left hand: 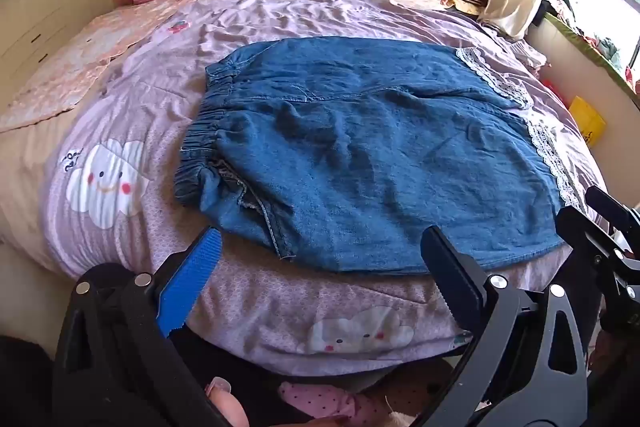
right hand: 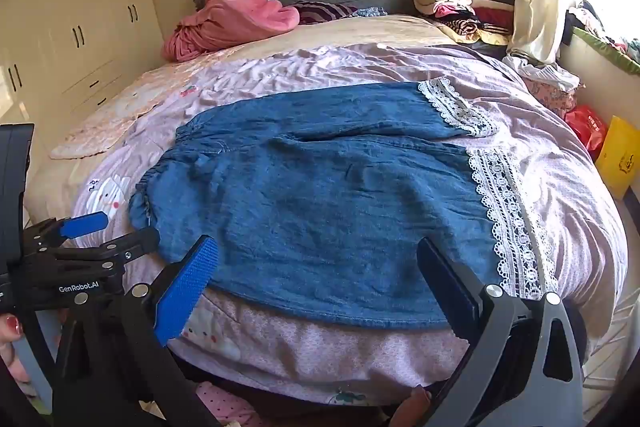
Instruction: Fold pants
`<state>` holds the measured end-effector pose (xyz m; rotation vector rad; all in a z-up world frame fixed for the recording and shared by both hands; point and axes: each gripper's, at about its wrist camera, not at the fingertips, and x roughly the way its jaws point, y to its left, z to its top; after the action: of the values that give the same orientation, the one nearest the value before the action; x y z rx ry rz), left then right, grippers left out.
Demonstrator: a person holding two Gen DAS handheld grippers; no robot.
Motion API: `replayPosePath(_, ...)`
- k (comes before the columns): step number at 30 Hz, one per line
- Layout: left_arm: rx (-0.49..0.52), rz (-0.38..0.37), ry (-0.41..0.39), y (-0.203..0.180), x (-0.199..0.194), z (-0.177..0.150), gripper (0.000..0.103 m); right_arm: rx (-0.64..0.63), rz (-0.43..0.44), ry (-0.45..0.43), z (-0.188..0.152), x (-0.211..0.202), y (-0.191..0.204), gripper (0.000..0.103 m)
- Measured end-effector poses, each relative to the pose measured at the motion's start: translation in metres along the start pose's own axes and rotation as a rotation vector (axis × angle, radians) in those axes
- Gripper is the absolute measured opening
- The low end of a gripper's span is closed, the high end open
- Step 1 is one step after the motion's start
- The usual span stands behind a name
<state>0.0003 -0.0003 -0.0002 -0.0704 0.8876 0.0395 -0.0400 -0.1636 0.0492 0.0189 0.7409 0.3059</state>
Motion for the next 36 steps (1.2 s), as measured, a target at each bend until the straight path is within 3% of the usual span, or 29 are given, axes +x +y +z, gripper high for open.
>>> replayPosePath(36, 0.001, -0.017, -0.019, -0.0008, -0.0051, 0.003, 0.094, -0.02, -0.043, -0.018, 0.0043, -0.0057, 0.0032, 0.099)
